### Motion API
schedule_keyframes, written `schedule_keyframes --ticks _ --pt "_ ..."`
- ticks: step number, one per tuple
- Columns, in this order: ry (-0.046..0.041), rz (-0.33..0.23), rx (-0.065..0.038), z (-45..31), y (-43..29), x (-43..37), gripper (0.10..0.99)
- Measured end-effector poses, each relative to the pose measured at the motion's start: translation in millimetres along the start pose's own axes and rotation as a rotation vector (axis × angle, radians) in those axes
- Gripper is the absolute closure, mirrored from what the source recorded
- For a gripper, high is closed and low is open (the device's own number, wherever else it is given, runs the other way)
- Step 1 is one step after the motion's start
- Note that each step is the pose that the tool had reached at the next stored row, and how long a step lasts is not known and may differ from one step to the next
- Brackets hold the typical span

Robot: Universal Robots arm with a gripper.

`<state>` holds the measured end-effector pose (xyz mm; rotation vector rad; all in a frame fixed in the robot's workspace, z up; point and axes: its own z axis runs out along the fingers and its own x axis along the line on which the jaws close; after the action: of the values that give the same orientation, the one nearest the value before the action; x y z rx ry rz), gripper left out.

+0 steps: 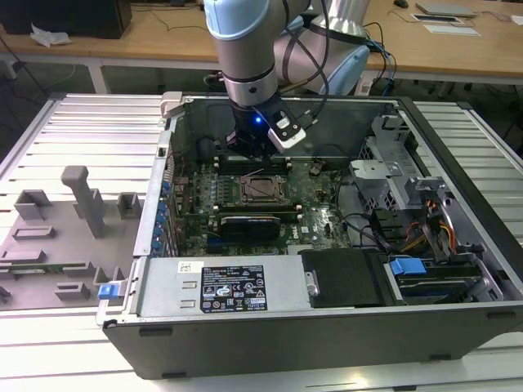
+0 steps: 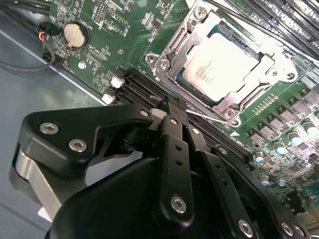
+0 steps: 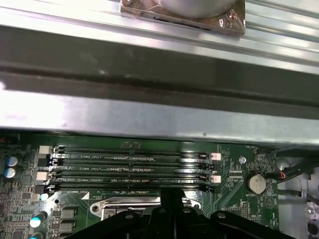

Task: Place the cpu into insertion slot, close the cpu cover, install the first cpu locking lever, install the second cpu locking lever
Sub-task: 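Install the first cpu locking lever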

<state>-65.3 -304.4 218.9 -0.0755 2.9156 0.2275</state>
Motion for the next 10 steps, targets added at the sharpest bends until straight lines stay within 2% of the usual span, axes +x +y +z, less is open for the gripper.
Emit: schedule_keyframes --ticks 8,10 --pt "-0.0029 0.021 0.017 2.8 6.3 0.2 0.98" --pt "-0.0038 0.029 0.027 4.0 8.8 0.3 0.98"
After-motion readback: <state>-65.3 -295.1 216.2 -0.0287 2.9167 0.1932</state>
